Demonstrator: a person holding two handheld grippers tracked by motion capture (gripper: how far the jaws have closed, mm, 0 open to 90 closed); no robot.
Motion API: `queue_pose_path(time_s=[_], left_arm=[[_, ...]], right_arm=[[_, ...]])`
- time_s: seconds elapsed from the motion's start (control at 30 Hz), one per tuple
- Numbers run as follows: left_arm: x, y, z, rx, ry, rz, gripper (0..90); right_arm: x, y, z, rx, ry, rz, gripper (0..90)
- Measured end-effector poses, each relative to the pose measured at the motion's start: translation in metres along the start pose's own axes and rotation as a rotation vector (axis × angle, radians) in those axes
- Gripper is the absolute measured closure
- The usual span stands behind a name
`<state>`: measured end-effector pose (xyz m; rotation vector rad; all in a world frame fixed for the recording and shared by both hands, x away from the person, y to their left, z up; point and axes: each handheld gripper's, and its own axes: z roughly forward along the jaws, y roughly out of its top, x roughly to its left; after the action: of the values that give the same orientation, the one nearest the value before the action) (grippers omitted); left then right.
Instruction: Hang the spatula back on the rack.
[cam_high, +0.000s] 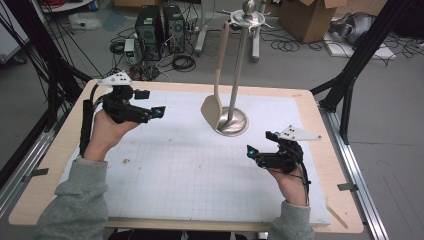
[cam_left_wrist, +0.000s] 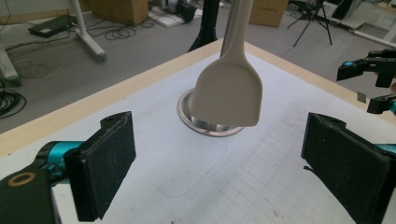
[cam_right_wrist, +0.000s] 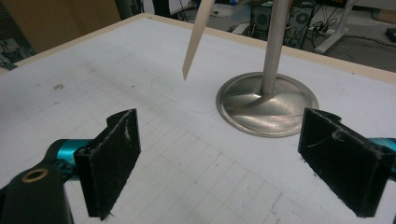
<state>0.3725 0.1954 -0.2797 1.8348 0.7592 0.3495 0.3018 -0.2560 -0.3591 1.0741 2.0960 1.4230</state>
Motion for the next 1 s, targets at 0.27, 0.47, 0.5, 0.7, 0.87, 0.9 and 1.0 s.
queue_pose_path(time_s=[0.27, 0.47, 0.5, 0.7, 0.87, 0.9, 1.0], left_arm=[[0.003, -0.024, -0.024, 0.010, 0.034, -0.006, 10.5], [0.008, -0.041, -0.044, -0.008, 0.062, -0.032, 10.5], [0.007, -0.044, -0.047, -0.020, 0.071, -0.040, 10.5], [0.010, -0.059, -0.061, -0.037, 0.111, -0.050, 10.5], [0.009, -0.069, -0.068, -0.037, 0.123, -0.048, 10.5], [0.009, -0.072, -0.070, -0.039, 0.125, -0.045, 10.5], [0.010, -0.080, -0.076, -0.041, 0.125, -0.042, 10.5]], right_arm=[[0.000, 0.000, 0.000, -0.008, 0.000, 0.010, 12.3], [0.000, 0.000, 0.000, -0.003, -0.003, 0.012, 12.3], [0.000, 0.000, 0.001, 0.000, -0.003, 0.013, 12.3], [0.001, 0.000, 0.005, 0.014, 0.001, 0.008, 12.3], [0.001, 0.000, 0.004, 0.010, 0.000, 0.004, 12.3], [0.001, 0.000, 0.004, 0.008, 0.000, 0.003, 12.3], [0.001, 0.000, 0.003, 0.005, -0.003, 0.006, 12.3]])
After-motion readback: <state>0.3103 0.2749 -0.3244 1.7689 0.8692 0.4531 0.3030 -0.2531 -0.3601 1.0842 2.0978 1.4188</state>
